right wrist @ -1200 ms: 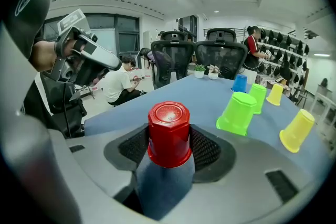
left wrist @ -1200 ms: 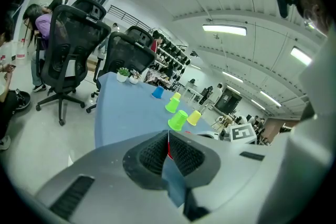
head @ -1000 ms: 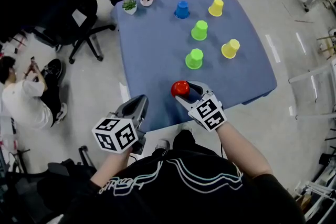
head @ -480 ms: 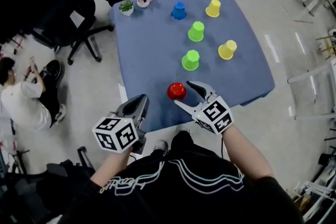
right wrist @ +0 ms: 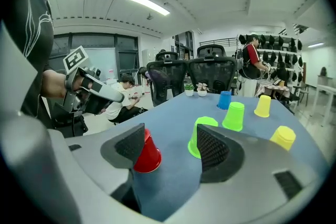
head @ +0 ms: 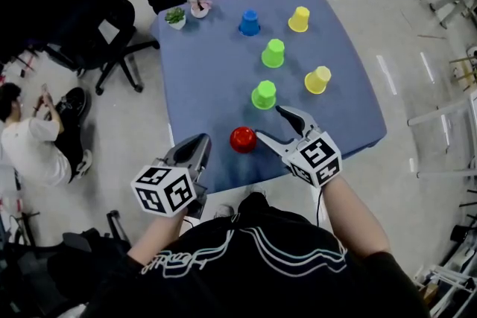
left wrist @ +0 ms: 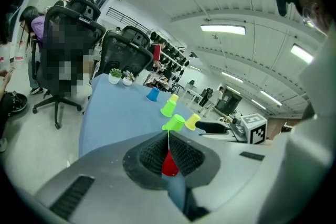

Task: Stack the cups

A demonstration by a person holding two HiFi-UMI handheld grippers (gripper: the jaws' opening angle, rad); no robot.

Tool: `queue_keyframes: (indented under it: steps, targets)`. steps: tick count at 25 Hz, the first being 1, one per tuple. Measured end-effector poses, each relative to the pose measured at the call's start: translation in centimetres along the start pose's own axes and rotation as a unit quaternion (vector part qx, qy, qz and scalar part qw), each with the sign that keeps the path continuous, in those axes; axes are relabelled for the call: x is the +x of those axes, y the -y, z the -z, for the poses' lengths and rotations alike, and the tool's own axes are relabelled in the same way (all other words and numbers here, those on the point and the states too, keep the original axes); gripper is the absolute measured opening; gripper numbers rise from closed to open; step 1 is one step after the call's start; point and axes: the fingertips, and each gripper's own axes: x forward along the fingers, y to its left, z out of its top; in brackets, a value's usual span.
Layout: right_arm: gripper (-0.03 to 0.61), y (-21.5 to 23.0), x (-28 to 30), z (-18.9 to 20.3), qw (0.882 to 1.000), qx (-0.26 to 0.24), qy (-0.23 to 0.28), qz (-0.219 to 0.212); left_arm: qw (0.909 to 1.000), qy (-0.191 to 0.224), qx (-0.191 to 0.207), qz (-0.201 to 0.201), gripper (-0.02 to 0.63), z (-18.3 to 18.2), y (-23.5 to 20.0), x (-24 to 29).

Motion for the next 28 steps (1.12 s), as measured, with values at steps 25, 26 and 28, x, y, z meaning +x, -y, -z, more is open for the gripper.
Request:
queue_keyframes:
  steps: [25,26,28]
  targets:
    - [0.307,8.0,6.6,3.0,0.998,-0.045,-0.041,-0.007,0.9957,0.038,-0.037,-0.077,0.029,0.6,-2.5,2.8]
    - [0.307,8.0,6.8,3.0,0.998,-0.043,-0.040,-0.009,0.9955,0.038,-0.039,-0.078,0.028,0.8,-2.5,2.8]
    - [0.301,8.0,6.9,3.0,0.998,-0.041,-0.040,-0.011,0.9952,0.037,-0.042,-0.080,0.028,1.0,-2.5,2.9]
